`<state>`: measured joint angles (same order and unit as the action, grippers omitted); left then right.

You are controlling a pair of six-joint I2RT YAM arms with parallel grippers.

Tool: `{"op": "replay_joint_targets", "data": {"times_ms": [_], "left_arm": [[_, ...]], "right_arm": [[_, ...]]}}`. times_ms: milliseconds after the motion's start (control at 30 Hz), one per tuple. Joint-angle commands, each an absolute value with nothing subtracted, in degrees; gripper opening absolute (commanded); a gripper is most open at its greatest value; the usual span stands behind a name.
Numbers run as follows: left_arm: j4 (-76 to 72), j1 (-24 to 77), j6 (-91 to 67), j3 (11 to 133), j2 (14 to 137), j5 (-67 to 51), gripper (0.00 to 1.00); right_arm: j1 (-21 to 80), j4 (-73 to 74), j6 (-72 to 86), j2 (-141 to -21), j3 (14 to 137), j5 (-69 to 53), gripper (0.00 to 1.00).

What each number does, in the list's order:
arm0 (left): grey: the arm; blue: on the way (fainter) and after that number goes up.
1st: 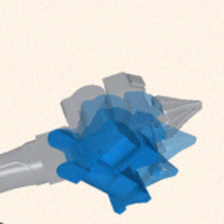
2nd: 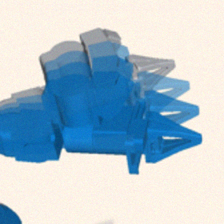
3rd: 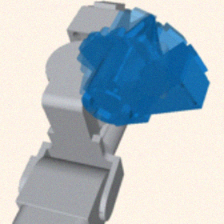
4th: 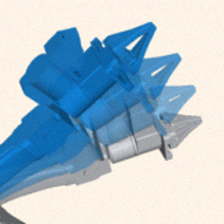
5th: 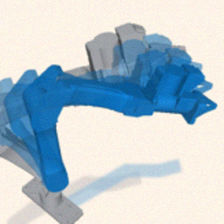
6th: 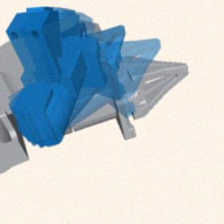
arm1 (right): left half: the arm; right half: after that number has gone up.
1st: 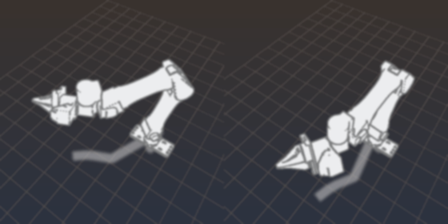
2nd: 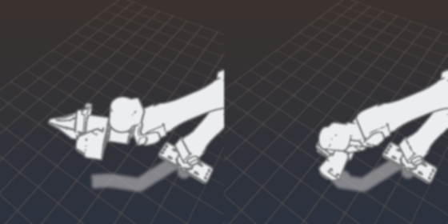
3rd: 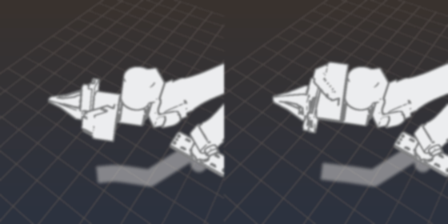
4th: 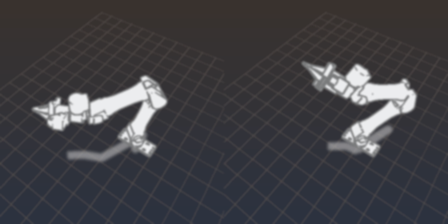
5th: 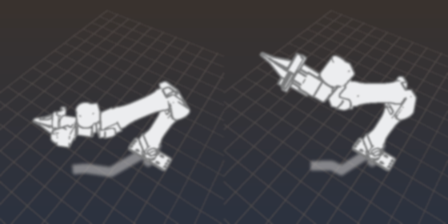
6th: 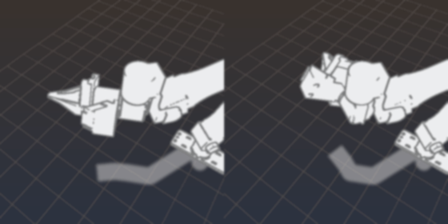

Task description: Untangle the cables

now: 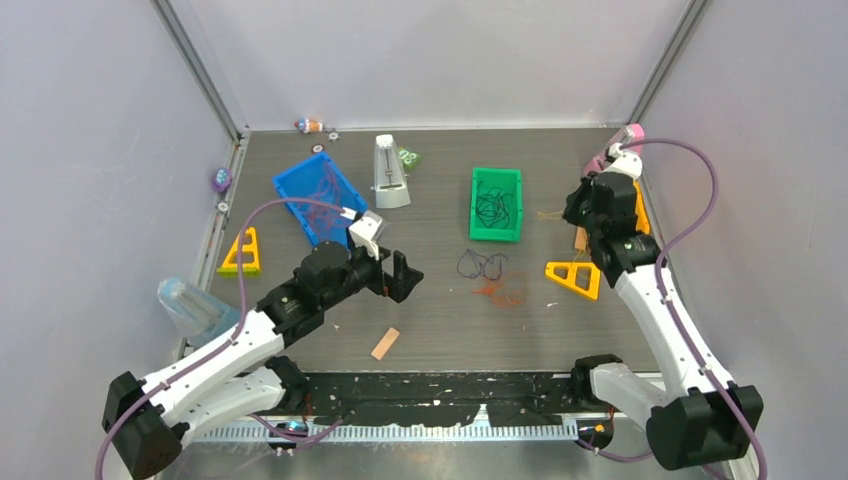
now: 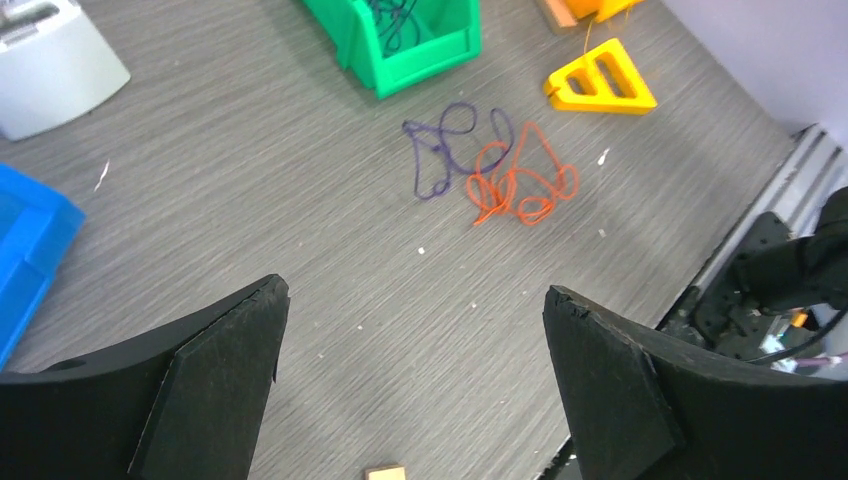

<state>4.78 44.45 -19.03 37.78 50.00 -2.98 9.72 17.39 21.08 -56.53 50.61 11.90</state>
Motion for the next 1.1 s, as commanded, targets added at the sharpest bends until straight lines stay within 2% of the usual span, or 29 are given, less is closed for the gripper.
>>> {"op": "replay_joint_targets", "data": {"times_ms": [0,167,333,500,767,1067], "left_arm": [[-6.8,44.2,-17.2,31.7,48.9,1.5,1.0],[-16.0,44.3,-17.4,24.8,48.0,1.3,1.0],[-22.9,44.3,-17.8,20.1,48.9,0.5,1.0],[-23.9,44.3,-18.0,20.1,50.4,0.3,1.0],[-24.4,44.3,-17.9,20.1,50.8,-1.3,1.0],[-24.2,44.3,-17.4,20.4,51.6,-1.1,1.0]], "right_arm": [[5.2,19.7,19.2,-60.2,58.3,19.2,0.05],[1.5,16.2,13.4,-65.1,64.1,30.6,0.05],[-4.0,5.7,12.1,-68.9,64.0,32.5,0.05],[-6.3,-2.5,11.5,-75.7,65.7,36.9,0.05],[-7.7,-5.8,10.1,-84.6,74.0,38.6,0.05],[-8.2,-6.9,7.9,-87.8,79.7,36.1,0.05]]}}
